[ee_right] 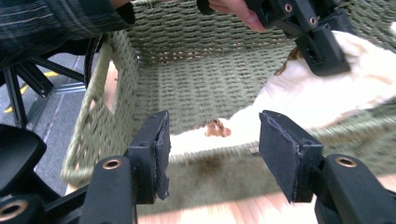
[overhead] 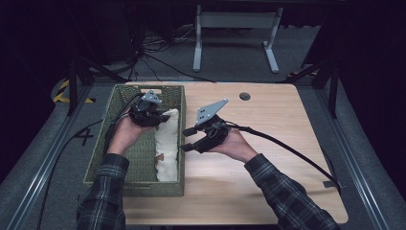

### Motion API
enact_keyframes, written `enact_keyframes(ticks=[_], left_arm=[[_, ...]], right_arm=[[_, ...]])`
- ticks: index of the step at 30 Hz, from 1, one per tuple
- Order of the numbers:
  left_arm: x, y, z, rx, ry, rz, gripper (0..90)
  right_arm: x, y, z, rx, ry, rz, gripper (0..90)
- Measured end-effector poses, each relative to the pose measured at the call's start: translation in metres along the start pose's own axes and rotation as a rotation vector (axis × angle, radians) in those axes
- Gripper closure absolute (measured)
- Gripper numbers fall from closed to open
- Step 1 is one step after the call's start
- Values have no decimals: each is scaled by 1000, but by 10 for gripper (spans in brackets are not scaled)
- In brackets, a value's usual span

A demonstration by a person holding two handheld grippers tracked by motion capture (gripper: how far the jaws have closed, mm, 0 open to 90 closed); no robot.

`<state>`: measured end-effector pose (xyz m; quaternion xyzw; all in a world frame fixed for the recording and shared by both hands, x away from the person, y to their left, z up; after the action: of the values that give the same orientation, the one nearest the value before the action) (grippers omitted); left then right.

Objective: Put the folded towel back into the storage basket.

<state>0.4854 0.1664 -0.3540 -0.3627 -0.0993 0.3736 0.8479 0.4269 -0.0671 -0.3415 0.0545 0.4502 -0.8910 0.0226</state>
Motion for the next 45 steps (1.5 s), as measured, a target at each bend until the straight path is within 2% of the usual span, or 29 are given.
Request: enact_keyframes(ticks=[4,10,13,16,19,20,24,25,26,28,31,32,33,35,36,37,38,45], left_arm=[[7,-3,-11,0,1,21,767],[13,-7,-24,30,-9,37,739],[15,-8,-26,18,-24,56,645],[15,-9,-22,2,-13,72,524],[11,-10,-18,2,1,76,459],[5,-12,-16,-12,24,83,440],[-12,-16,-13,-34,68,90,379],[-12,-16,-13,-34,68,90,361],[-23,-19,-12,-46,74,82,348],[-31,-21,-13,-46,87,80,319],[-51,-28,-14,-44,102,58,286],[-51,-28,-14,-44,102,58,285],[-61,-30,-15,-48,110,56,285],[-72,-33,-17,-40,108,42,277],[-82,-34,-20,-34,108,37,273],[-82,-34,-20,-34,108,37,271],[-94,-36,-25,-30,97,31,267],[-128,-38,-39,-33,98,26,269]], right_arm=[[0,10,15,25,21,10,424],[-2,35,39,23,51,-17,421],[0,46,51,27,66,-30,421],[1,57,61,28,80,-41,421],[2,64,68,31,92,-47,421],[3,69,75,34,100,-51,420],[5,79,88,29,113,-61,416],[6,83,92,30,117,-65,415],[6,86,96,32,120,-67,414],[8,92,101,33,129,-73,412],[10,101,110,41,134,-80,410],[10,101,110,41,134,-80,410],[11,104,113,47,137,-83,410],[13,110,119,52,144,-82,410],[15,115,124,51,150,-87,409],[15,115,124,51,150,-87,409],[16,120,129,53,156,-93,409],[22,136,141,63,184,-112,408]])
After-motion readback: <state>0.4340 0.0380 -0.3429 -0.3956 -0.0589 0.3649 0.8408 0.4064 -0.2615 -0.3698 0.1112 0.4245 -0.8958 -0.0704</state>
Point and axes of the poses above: each handheld gripper's, and its own axes: z roughly backward along the jaws, y roughly out of its underside, x roughly to its left, the point moved 1 cm from there along -z, roughly forward along the jaws, and after that the axes turned 12 degrees about z, right-handed, at the moved point
